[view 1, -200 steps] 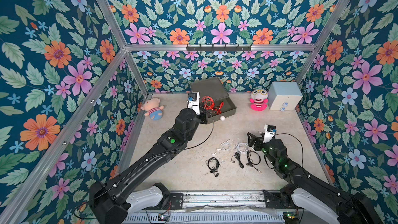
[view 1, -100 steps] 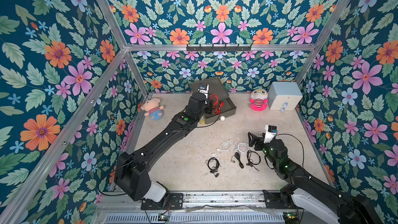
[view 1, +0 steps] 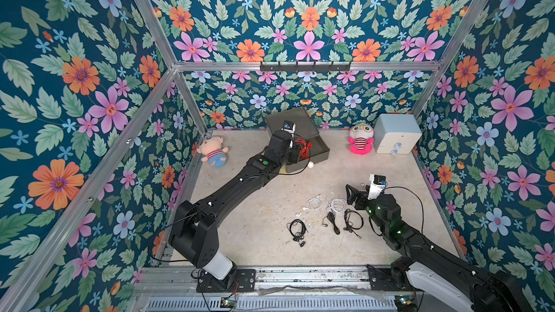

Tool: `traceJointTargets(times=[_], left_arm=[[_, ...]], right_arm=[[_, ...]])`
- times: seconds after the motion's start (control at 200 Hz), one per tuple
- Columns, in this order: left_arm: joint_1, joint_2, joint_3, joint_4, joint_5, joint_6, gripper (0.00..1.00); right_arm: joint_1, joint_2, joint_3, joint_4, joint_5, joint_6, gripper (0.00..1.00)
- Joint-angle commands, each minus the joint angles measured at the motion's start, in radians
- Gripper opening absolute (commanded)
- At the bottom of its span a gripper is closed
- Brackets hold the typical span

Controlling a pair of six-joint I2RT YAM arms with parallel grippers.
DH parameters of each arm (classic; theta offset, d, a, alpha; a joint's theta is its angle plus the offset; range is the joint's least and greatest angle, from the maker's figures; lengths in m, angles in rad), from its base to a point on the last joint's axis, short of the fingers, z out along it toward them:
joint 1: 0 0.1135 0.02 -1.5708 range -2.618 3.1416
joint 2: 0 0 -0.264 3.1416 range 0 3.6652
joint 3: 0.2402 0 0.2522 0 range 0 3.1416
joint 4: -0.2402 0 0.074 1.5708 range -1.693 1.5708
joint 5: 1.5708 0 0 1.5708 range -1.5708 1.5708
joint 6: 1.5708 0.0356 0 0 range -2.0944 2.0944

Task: Place the wired earphones into the drawer by color
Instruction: Place the wired earphones in the drawer.

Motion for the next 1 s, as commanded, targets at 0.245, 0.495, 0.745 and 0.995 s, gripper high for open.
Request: traceJointTargets(times=[0.245, 0.495, 0.745, 0.995], left_arm=[[0.001, 0.056, 0.048, 0.002, 0.099, -0.034, 0.23], [0.001, -0.036, -0.013, 0.036, 0.060, -0.078, 0.71], [0.056, -0.249, -0.293, 0.153, 0.032, -0.142, 0.99], [0.100, -0.503, -0.635, 0.326, -0.010, -0.139, 0.99]], right_arm=[[0.001, -0.006, 0.003, 0.020, 0.019, -0.003, 0.99], [0.000, -0.031, 0.014, 0.000, -0.061, -0.019, 0.99], [0.001, -0.083, 0.030, 0.070, -0.311, 0.013, 0.99], [0.019, 0.089, 0.160, 0.104, -0.433, 0.126, 0.96]])
